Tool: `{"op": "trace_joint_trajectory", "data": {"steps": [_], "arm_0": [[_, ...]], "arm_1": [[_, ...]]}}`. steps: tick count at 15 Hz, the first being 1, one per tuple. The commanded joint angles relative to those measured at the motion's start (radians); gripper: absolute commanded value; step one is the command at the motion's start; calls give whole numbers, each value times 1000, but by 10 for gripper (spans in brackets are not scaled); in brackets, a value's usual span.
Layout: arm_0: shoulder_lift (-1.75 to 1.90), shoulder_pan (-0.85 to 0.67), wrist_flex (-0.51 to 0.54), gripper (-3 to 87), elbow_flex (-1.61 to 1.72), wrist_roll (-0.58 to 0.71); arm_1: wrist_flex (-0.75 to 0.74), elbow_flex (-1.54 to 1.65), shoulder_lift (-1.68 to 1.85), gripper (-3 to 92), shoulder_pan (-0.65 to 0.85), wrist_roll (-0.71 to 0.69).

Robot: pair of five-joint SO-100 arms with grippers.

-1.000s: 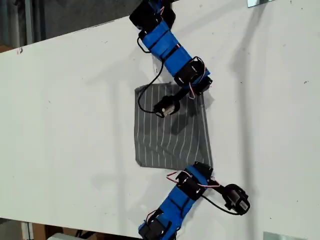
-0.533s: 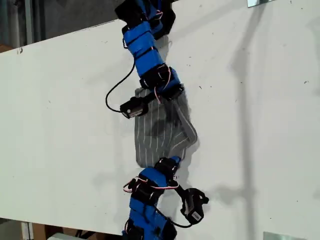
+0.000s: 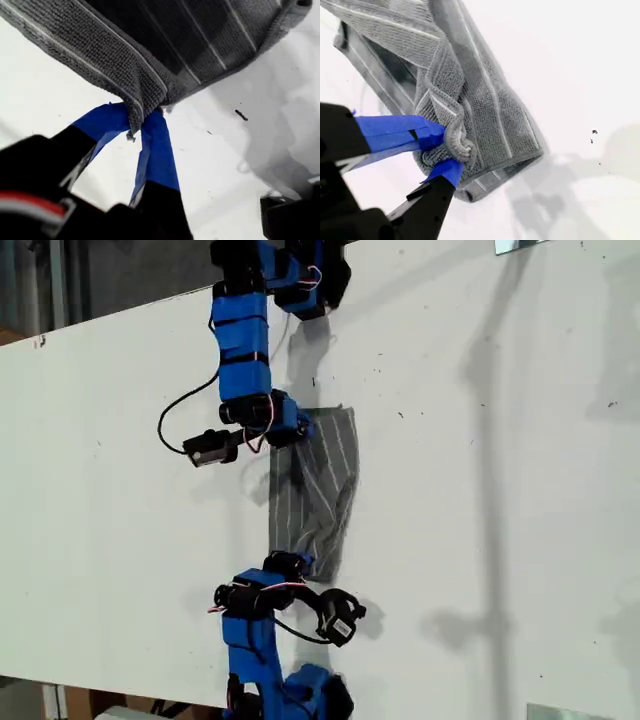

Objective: Grasp corners of a square towel and fold twice.

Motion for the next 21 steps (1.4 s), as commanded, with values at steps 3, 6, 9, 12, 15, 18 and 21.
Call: {"op": "trace_joint_trajectory", "data": {"steps": [3,6,9,12,15,18,21], "arm_0": [[89,-83,-51,-3,83,40],[89,-152,-57,-3,114,78],[84,-242,-69,-3,137,149],[57,-328,-100,-3,183,222],[74,-290,-95,-3,193,207],[80,-247,-84,-3,262,198],[87,-221,-112,-3,374,187]], "arm_1": [[-44,127,107,-1,72,49],[-48,196,164,-1,155,23],[-69,261,219,-1,255,-40],[-120,322,219,-1,321,-81],[-114,347,255,-1,252,-55],[-115,394,275,-1,179,-15],[-127,423,275,-1,89,40]]}}
